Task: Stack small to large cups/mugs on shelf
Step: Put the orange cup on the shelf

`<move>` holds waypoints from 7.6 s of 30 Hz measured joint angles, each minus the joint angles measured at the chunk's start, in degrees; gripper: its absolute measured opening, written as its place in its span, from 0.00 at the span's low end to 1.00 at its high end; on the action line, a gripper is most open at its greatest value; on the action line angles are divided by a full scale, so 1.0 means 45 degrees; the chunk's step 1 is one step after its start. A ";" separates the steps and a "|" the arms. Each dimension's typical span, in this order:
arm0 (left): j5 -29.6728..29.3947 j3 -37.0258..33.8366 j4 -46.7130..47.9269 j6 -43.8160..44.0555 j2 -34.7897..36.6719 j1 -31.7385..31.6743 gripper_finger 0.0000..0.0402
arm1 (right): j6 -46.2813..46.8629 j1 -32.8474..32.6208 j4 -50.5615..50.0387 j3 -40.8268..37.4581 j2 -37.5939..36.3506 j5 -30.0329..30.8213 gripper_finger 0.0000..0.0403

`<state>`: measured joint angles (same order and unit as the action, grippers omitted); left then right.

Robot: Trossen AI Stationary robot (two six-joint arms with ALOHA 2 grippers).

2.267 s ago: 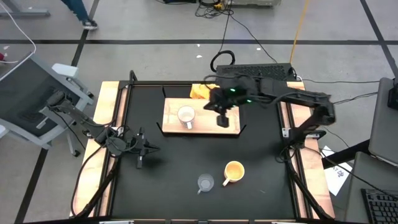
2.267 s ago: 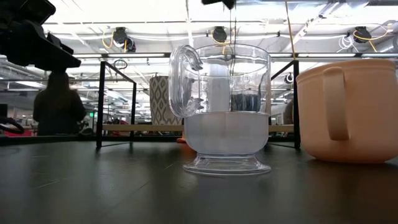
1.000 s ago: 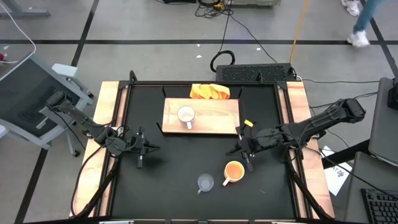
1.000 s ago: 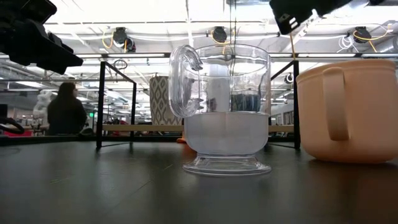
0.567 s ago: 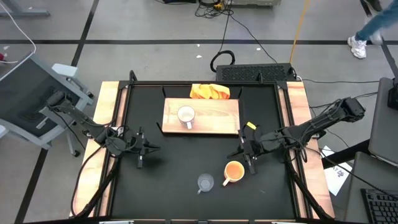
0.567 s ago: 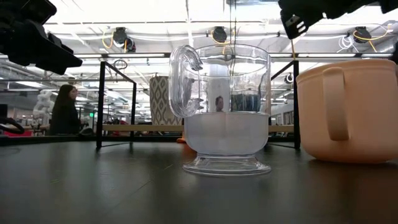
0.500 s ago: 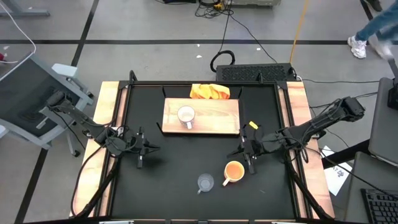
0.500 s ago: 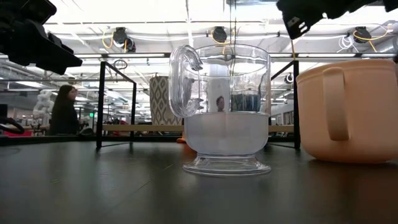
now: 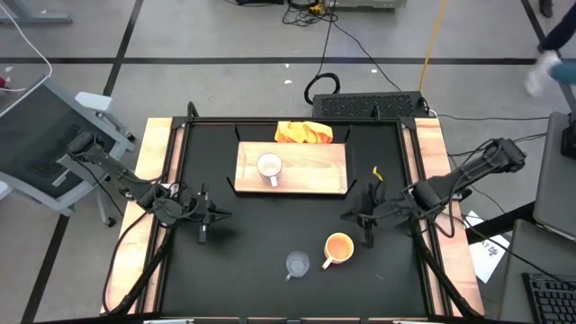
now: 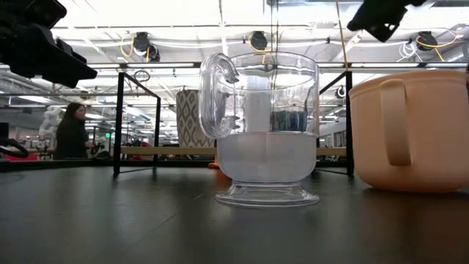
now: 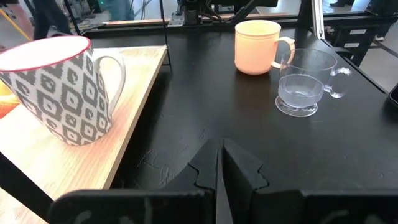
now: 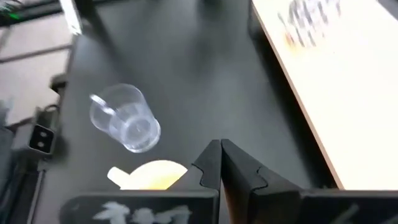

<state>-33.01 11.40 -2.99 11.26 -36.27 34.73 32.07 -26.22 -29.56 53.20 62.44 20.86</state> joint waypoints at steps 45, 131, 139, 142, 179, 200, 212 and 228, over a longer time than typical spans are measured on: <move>-0.0005 0.0000 -0.0052 -0.0130 0.0001 0.0002 0.06 | 0.3950 0.1411 -0.1771 0.0399 0.2650 -0.6018 0.45; -0.0117 0.0000 -0.0038 -0.0339 0.0000 0.0002 0.06 | -0.1661 0.1183 0.4231 -0.4435 -0.0861 -0.1338 0.00; -0.0117 0.0000 -0.0033 -0.0242 0.0004 0.0002 0.06 | -0.2542 0.1370 0.5021 -0.4650 -0.0929 -0.1350 0.00; -0.0117 0.0000 -0.0021 -0.0237 0.0000 0.0001 0.06 | -0.3223 0.1558 0.5483 -0.4650 -0.0924 -0.1362 0.00; -0.0081 0.0000 0.0351 -0.0154 -0.0005 0.0002 0.06 | -0.7760 0.5717 0.0037 0.3653 0.3498 -0.5269 0.00; 0.0000 0.0000 0.0857 -0.0096 -0.0005 0.0002 0.06 | -1.1031 0.8503 -0.5683 0.9146 0.8081 -0.5277 0.00; -0.0002 0.0000 0.0934 -0.0096 -0.0005 -0.0002 0.06 | -1.1855 0.9656 -0.5394 0.9343 0.8897 -0.5315 0.00; -0.0005 0.0000 0.0919 -0.0101 -0.0005 -0.0003 0.06 | -1.2083 1.0135 -0.5057 0.9341 0.9397 -0.6339 0.01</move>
<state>-33.04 11.40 1.15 10.81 -36.29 34.72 -22.31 19.39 -52.32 95.23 104.72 -7.66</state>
